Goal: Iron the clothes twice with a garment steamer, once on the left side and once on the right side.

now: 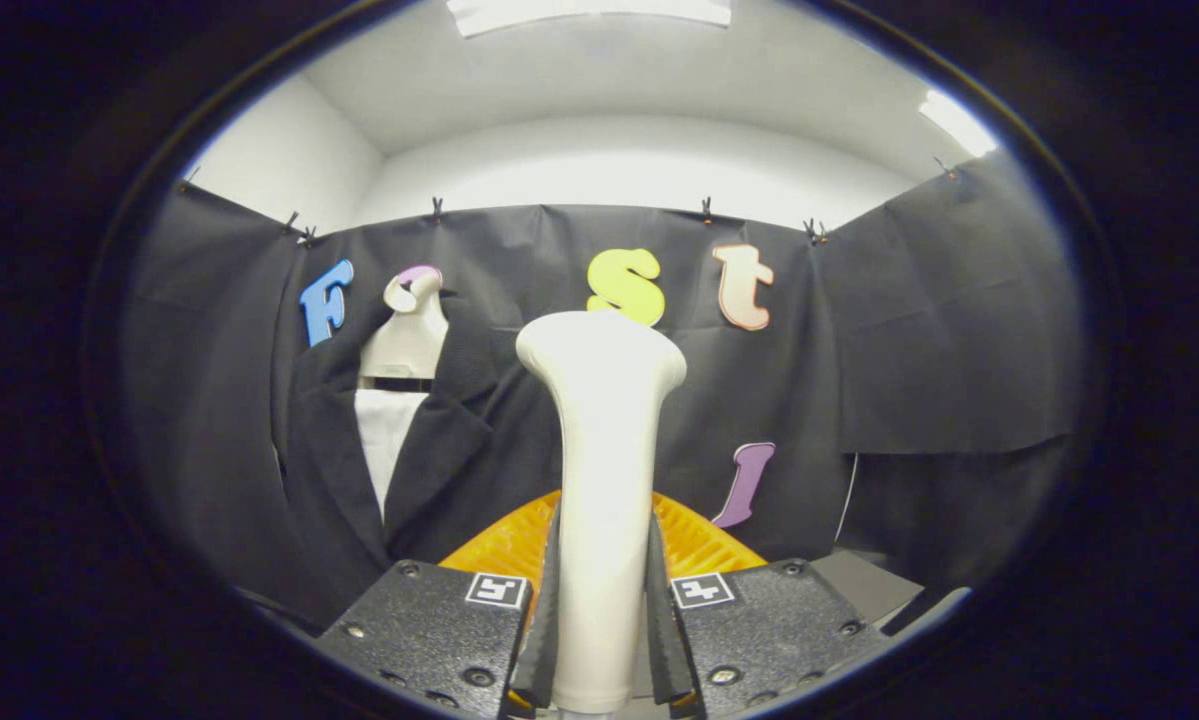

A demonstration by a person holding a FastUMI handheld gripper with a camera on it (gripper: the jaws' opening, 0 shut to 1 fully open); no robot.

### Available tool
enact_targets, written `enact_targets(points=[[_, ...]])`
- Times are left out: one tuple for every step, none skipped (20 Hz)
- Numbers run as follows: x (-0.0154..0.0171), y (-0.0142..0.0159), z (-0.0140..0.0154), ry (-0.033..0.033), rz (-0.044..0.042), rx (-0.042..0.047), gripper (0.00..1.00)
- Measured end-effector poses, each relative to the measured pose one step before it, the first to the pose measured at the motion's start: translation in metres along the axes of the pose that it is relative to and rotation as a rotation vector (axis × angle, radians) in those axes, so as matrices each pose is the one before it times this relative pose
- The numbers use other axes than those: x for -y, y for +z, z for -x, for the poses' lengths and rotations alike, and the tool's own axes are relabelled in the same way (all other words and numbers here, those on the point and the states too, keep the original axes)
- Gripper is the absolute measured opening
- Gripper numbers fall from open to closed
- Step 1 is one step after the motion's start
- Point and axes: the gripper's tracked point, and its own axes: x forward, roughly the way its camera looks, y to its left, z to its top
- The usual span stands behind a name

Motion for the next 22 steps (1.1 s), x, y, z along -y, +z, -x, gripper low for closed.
enact_targets(points=[[-0.00689, 0.00342, -0.00614, -0.00050, 0.00289, -0.00473, 0.39], [-0.00824, 0.00244, -0.00537, 0.00045, 0.00239, -0.00711, 0.39], [-0.00775, 0.00463, -0.00653, 0.00251, 0.00285, 0.00141, 0.39], [-0.00660, 0.00229, -0.00503, 0.00183, 0.00630, -0.00492, 0.39], [-0.00664, 0.00094, -0.00578, 0.00312, 0.00110, -0.00762, 0.39], [-0.00713, 0.00159, -0.00614, 0.00188, 0.00196, -0.00646, 0.39], [-0.00530, 0.00031, -0.00593, -0.00156, 0.00978, -0.00803, 0.39], [-0.00452, -0.00167, -0.00497, -0.00252, 0.00391, -0.00604, 0.39], [-0.00326, -0.00250, -0.00308, -0.00074, 0.00606, -0.01084, 0.39], [-0.00476, -0.00277, -0.00228, 0.00174, 0.00011, -0.00716, 0.39], [-0.00374, -0.00299, -0.00224, 0.00133, 0.00502, -0.00968, 0.39], [-0.00245, -0.00585, -0.00053, -0.00002, 0.00356, -0.01005, 0.39], [-0.00188, -0.00455, 0.00071, 0.00289, 0.00038, -0.00719, 0.39], [-0.00073, -0.00421, 0.00004, 0.00078, 0.00277, -0.00561, 0.39], [0.00034, -0.00535, 0.00196, -0.00031, 0.00508, -0.00626, 0.39], [-0.00005, -0.00543, 0.00187, 0.00187, 0.00399, -0.00504, 0.39], [0.00003, -0.00444, 0.00153, 0.00164, 0.00205, -0.00348, 0.39], [0.00197, -0.00455, 0.00199, -0.00020, 0.00045, -0.00379, 0.39], [0.00185, -0.00417, 0.00182, -0.00021, -0.00425, -0.00350, 0.39], [0.00134, -0.00476, 0.00145, 0.00060, -0.00239, -0.00701, 0.39], [0.00065, -0.00431, 0.00101, 0.00215, -0.00286, -0.00673, 0.39], [0.00076, -0.00457, 0.00191, 0.00246, -0.00362, -0.00593, 0.39]])
